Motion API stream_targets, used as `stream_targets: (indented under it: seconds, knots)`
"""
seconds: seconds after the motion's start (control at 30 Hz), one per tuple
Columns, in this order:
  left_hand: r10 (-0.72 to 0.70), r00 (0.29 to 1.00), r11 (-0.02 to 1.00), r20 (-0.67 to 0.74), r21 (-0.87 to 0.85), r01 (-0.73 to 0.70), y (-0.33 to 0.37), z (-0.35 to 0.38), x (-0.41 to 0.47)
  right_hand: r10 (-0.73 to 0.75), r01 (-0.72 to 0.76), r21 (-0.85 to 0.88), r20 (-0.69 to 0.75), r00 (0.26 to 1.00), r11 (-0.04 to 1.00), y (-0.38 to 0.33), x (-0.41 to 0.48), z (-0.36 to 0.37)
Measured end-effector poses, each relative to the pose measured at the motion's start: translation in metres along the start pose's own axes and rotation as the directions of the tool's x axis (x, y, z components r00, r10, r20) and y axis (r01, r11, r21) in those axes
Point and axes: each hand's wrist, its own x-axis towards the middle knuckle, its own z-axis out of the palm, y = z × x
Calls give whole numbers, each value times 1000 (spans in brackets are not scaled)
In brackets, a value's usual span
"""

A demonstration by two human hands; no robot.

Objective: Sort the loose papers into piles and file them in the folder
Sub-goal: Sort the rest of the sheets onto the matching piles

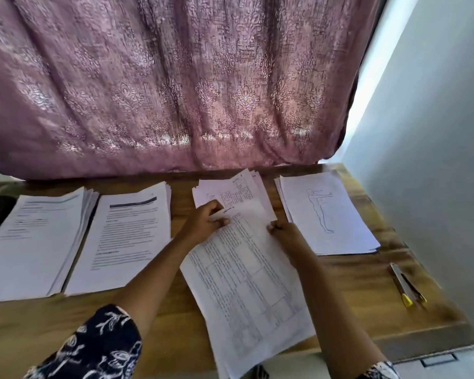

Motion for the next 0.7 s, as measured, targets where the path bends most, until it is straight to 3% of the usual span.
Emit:
stream_targets:
  seconds: [0.1,0.23,0.37,0.47,0.57,0.7]
  knots:
    - [-60,998,998,10,31,60,-1,5,5,14,-9,118,-36,999,993,7,-15,17]
    - [-135,988,987,74,93,128,-6,12,11,-66,67,-93,11,998,993,16,-18,32]
    - [-171,980,965,98,216,147,-21,18,16,-43,64,-238,91,995,969,21,-11,32]
    - [-107,992,951,-68,283,123,-23,24,27,-155,141,-386,-5,988,912,18,11,25]
    - [42,959,931,-282,358,65,-17,30,56,-338,283,-404,-70,939,870,1,49,17]
    - [135,951,863,-279,505,25,-22,45,105,-433,440,-492,134,891,752,-23,118,17]
